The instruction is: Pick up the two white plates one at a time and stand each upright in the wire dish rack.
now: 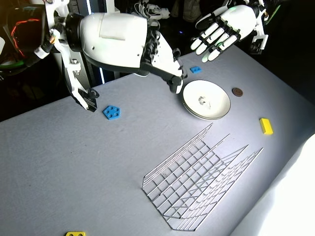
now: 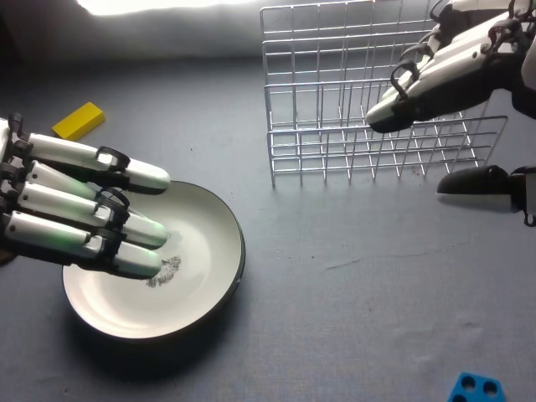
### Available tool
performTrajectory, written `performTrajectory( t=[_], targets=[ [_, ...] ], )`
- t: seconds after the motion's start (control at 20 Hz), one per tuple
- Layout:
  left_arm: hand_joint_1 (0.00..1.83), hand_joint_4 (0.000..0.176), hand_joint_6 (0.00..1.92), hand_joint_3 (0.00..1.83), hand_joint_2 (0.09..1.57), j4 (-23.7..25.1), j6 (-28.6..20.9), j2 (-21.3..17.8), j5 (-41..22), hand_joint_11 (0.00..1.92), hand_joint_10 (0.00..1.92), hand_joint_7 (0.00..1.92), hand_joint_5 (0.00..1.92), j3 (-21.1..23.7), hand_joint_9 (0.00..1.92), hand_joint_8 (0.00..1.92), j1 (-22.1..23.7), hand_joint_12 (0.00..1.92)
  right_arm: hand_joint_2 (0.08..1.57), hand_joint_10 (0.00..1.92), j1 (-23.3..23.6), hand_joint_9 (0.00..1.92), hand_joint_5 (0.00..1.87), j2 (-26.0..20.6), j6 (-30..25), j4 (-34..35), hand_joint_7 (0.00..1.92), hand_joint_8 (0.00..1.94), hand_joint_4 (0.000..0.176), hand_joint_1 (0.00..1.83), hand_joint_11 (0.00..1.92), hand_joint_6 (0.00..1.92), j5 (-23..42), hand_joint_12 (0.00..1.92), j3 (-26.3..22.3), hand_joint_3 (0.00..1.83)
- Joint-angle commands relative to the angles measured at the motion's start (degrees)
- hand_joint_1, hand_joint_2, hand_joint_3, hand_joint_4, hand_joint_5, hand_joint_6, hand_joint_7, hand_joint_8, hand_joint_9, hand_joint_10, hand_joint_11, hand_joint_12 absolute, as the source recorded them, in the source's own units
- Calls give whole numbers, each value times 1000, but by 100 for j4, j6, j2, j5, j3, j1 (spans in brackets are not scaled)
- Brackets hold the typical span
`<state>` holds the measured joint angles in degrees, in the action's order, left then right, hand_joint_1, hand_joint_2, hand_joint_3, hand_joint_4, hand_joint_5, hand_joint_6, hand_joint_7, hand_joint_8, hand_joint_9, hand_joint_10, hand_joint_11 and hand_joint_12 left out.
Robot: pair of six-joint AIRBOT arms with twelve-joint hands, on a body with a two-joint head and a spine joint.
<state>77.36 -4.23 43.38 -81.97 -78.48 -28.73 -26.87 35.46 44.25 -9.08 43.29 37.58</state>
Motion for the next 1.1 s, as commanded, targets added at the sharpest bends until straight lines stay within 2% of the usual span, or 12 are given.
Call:
performTrajectory(
  t=[0.0, 0.05, 0.4, 0.6, 0.8, 1.05],
  targets=[
    [0, 0, 32, 337, 775, -523, -7, -14, -346, 0, 9, 0, 15, -34, 0, 9, 54, 17, 1071, 26, 53, 0, 0, -24, 7, 88, 11, 20, 0, 0, 2, 2, 691, 27, -10, 134],
    [0, 0, 0, 67, 908, -522, -7, -14, -366, 0, 0, 0, 19, -48, 0, 0, 54, 0, 1122, 0, 44, 0, 0, -25, 7, 88, 9, 0, 0, 0, 0, 0, 676, 0, -9, 24],
    [0, 0, 0, 54, 924, -250, -105, -15, -407, 0, 0, 0, 0, -44, 0, 0, 164, 0, 1124, 0, 50, 0, 9, -18, 9, 90, 8, 3, 0, 0, 0, 3, 681, 0, -15, 11],
    [0, 0, 0, 53, 936, 181, -105, -1, -405, 0, 0, 0, 0, -68, 0, 0, 268, 0, 1119, 0, 12, 0, 14, -27, 18, 144, 0, 0, 0, 0, 5, 3, 712, 3, -11, 5],
    [0, 0, 0, 48, 949, 894, -93, 58, -344, 0, 0, 0, 0, -101, 0, 0, 495, 0, 1131, 0, 100, 0, 0, -55, 19, 145, 0, 0, 0, 0, 0, 0, 929, 0, -8, 7],
    [0, 0, 0, 42, 953, 1259, 433, 209, -105, 0, 0, 0, 0, -201, 0, 0, 463, 0, 1125, 1, 134, 3, 8, -91, -68, 176, 1, 0, 0, 10, 0, 3, 1046, 0, -16, 2]
  ],
)
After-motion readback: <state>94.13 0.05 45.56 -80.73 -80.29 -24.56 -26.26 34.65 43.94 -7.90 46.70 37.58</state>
